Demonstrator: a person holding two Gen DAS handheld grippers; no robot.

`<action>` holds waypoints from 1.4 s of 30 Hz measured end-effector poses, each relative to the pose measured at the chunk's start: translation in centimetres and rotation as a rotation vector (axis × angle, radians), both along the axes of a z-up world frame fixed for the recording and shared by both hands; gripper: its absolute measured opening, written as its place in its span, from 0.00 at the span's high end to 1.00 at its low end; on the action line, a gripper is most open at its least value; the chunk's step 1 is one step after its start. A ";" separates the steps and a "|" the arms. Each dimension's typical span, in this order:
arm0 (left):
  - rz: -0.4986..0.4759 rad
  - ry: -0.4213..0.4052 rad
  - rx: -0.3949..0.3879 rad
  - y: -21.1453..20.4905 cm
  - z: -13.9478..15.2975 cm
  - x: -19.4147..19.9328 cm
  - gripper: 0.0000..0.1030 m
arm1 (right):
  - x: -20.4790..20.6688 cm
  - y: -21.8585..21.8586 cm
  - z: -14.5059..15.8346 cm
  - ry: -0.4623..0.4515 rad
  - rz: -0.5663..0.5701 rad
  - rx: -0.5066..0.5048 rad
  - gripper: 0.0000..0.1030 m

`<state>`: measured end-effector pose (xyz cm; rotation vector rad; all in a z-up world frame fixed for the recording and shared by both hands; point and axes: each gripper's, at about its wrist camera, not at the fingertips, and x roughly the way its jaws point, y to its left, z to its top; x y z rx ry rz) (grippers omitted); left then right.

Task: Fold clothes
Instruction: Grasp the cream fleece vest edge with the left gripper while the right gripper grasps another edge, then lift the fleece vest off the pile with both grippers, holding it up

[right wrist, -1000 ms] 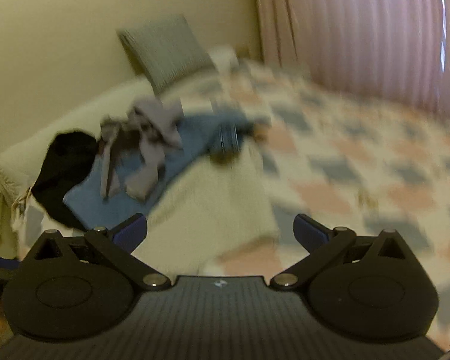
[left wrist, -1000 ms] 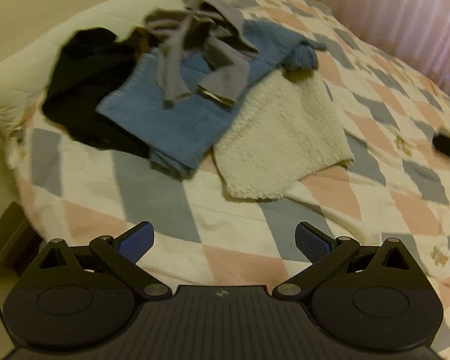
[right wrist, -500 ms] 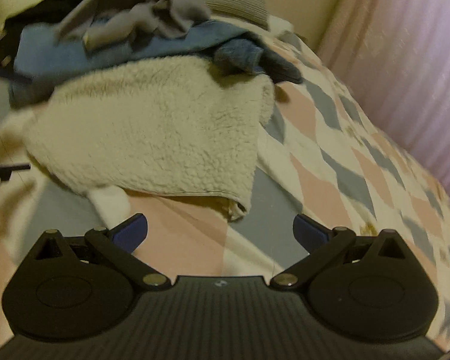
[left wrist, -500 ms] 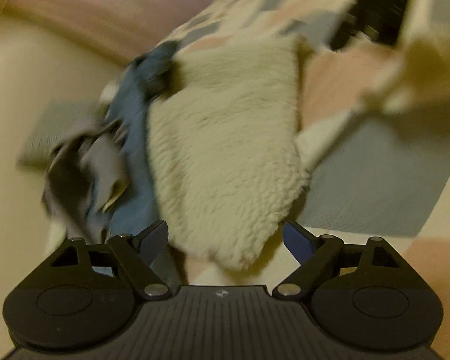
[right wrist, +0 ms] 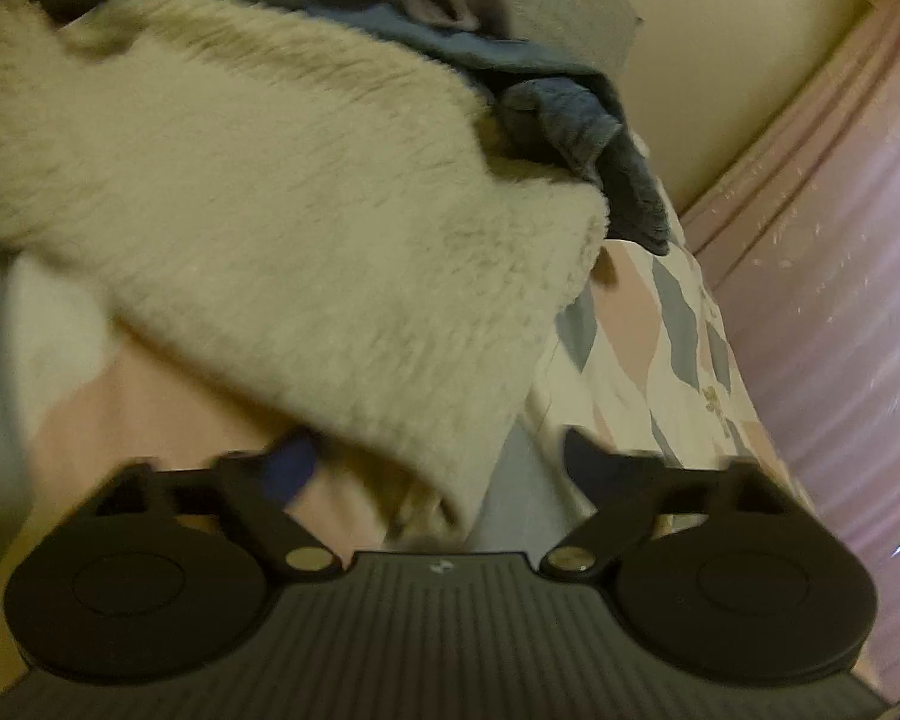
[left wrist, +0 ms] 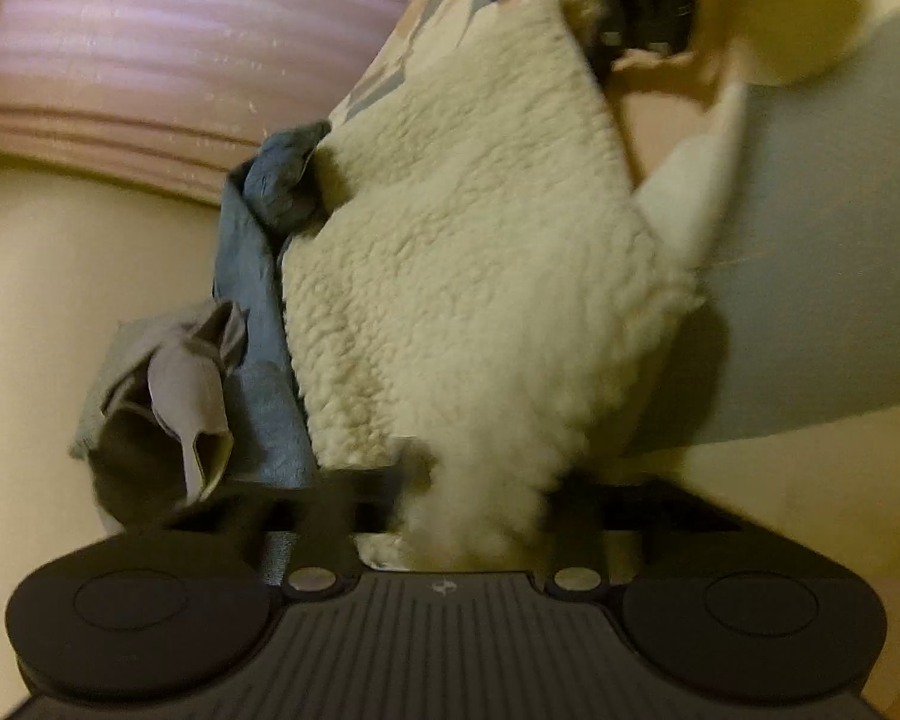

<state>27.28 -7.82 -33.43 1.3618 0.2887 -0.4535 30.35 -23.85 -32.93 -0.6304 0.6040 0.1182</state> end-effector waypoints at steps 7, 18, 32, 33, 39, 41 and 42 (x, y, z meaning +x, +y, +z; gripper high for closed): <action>0.000 -0.032 -0.078 0.8 0.5 -0.7 0.89 | 1.0 -1.1 0.8 0.047 -0.046 0.165 0.86; 0.036 -0.236 -0.203 1.6 11.9 -2.4 0.90 | -4.6 -1.9 13.6 -0.251 -0.166 0.115 0.94; 0.201 -0.424 -0.544 2.2 39.5 -5.6 0.89 | -16.3 0.5 39.8 -0.727 -0.123 -0.040 1.00; 0.205 -0.423 -0.573 2.2 41.3 -6.1 0.89 | -17.6 0.0 42.6 -0.784 -0.140 -0.025 1.00; 0.142 -0.437 -0.549 -0.2 44.5 -10.3 0.88 | -22.9 -5.0 53.9 -0.541 -0.049 0.264 0.56; 0.130 -0.417 -0.547 -0.8 43.7 -11.1 0.88 | -25.3 -5.9 51.2 -0.479 -0.020 0.375 0.09; 0.124 -0.414 -0.544 -1.1 43.2 -11.4 0.88 | -26.8 -5.8 48.6 -0.437 0.013 0.430 0.10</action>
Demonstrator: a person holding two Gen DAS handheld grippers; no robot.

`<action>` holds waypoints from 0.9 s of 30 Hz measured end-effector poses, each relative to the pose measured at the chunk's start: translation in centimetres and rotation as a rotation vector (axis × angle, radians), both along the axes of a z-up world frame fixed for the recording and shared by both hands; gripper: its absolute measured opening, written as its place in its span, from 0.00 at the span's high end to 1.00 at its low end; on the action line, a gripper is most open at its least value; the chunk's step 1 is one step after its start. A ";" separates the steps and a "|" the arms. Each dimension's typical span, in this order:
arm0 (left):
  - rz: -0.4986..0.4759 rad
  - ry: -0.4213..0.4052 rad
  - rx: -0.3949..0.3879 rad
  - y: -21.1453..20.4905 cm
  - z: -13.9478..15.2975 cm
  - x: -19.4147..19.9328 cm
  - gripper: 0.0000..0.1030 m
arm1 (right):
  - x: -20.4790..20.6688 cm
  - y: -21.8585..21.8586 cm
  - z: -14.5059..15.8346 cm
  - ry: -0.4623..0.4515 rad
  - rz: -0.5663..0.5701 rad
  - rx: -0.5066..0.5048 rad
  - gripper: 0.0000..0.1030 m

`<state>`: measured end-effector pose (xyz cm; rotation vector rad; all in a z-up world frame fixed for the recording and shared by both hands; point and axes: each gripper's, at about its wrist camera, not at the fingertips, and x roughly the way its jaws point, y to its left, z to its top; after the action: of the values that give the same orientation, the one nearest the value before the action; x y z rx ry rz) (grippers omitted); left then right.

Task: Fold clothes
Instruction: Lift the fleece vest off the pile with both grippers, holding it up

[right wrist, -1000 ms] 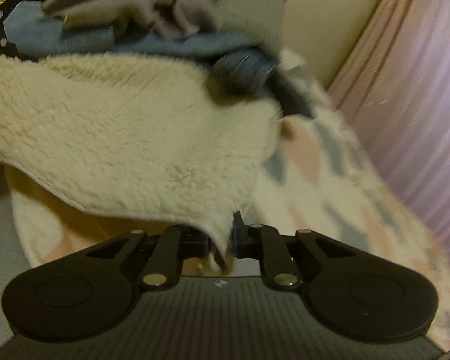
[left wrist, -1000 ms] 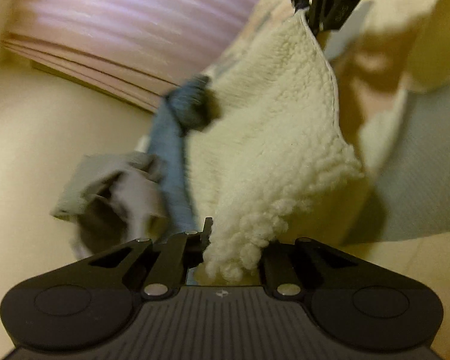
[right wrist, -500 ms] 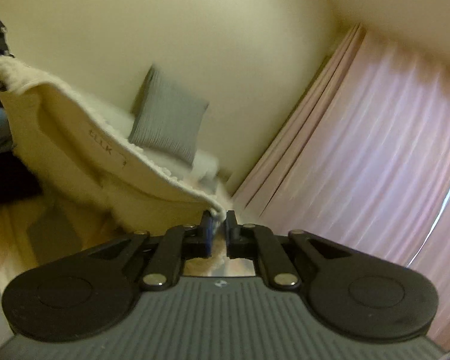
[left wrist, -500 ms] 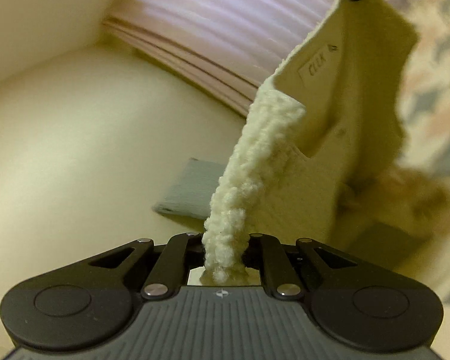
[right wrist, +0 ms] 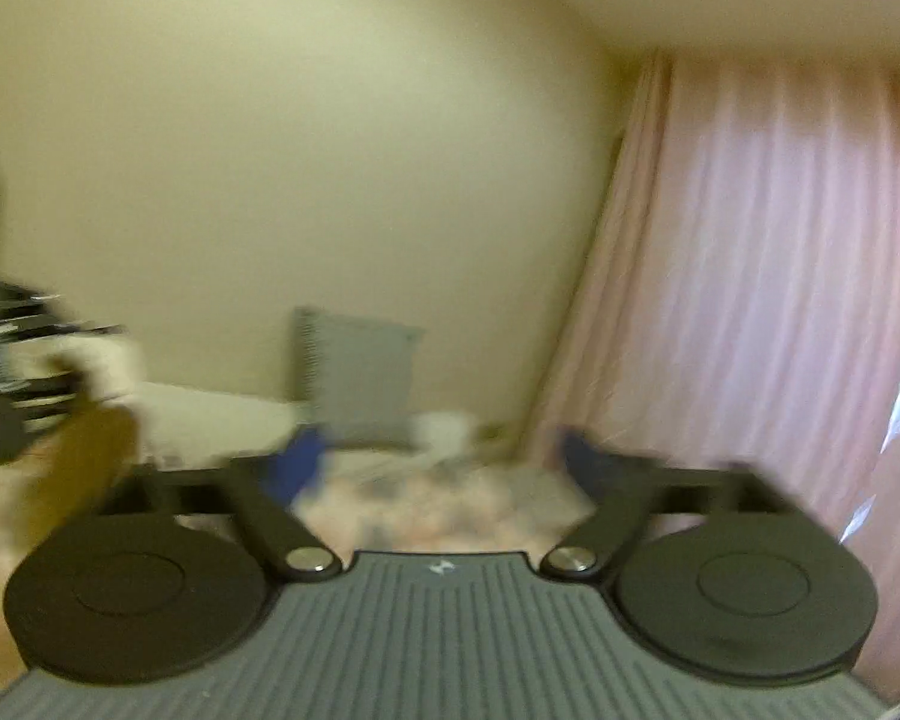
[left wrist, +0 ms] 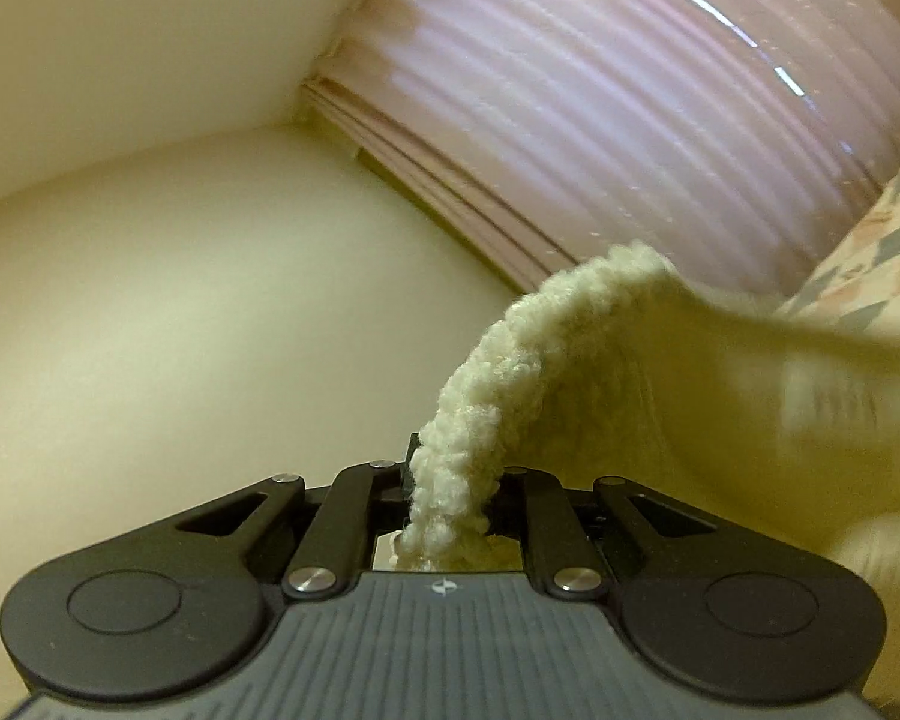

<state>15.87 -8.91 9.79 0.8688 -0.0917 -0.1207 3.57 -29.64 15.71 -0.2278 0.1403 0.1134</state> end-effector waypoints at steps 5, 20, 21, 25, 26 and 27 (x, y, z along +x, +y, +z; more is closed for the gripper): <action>-0.035 -0.002 0.015 -0.8 -1.0 0.0 0.88 | -5.3 5.2 -15.1 0.203 0.119 0.193 0.13; -0.146 0.010 0.016 3.1 -0.6 -0.5 0.88 | 1.5 18.0 -22.0 0.246 -0.055 0.258 0.92; -0.146 0.017 -0.001 3.6 -0.1 -0.3 0.88 | 1.6 16.9 -21.2 0.218 -0.116 0.262 0.92; -0.137 0.002 -0.064 5.0 2.7 0.1 0.88 | 1.6 11.6 -15.9 0.091 -0.278 0.257 0.93; -0.136 -0.021 -0.074 5.3 3.4 -0.3 0.88 | 1.5 10.5 -14.3 0.051 -0.299 0.242 0.93; -0.144 -0.047 -0.082 5.4 4.2 -1.0 0.88 | 1.2 9.5 -12.6 0.004 -0.319 0.225 0.93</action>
<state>14.90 -3.52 13.95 0.7833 -0.2023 -0.2299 4.75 -20.15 3.09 0.0213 0.1648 -0.1868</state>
